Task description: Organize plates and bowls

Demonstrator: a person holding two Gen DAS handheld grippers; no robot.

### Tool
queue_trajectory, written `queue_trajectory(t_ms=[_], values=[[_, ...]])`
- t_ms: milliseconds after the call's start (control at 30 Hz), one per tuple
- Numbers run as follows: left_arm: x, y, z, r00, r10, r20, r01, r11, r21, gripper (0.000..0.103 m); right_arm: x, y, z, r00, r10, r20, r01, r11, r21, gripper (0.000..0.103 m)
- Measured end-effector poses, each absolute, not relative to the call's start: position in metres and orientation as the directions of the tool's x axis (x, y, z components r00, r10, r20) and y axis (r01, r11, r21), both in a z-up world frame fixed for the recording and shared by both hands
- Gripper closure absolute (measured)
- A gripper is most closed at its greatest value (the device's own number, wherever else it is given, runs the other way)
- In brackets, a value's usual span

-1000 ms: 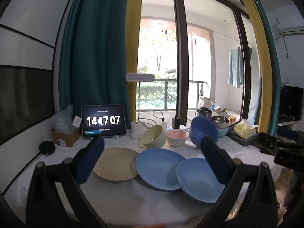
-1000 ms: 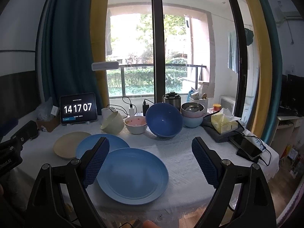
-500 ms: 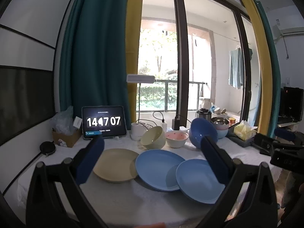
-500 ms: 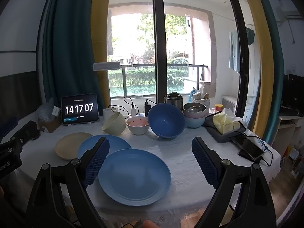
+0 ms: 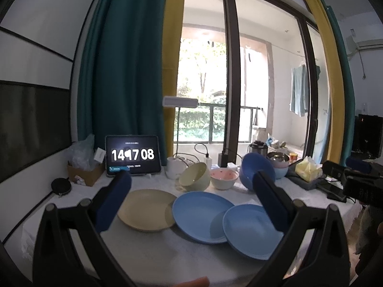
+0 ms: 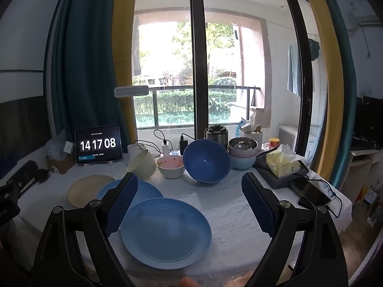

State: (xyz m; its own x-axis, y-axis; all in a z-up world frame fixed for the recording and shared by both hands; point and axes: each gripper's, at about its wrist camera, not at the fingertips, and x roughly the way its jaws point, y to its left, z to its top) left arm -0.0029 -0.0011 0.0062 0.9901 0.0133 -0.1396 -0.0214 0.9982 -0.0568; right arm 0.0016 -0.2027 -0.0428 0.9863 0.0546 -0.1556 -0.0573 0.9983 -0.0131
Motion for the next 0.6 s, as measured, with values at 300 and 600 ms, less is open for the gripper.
queue_trajectory(t_ms=[300,600], values=[[-0.0036,-0.0055,0.0052,0.990,0.001,-0.143,-0.008,0.999,-0.052,0.001,0.0004,-0.2052,-0.0424,0.985,0.057,-0.161,-0.058,0.998,-0.003,0.012],[-0.0007,-0.0090,0.0044,0.989,-0.002,-0.147,-0.004,0.999,-0.046,0.001,0.0031,-0.2082,-0.0462,0.983,0.053,-0.174,-0.054,0.999,0.001,0.012]])
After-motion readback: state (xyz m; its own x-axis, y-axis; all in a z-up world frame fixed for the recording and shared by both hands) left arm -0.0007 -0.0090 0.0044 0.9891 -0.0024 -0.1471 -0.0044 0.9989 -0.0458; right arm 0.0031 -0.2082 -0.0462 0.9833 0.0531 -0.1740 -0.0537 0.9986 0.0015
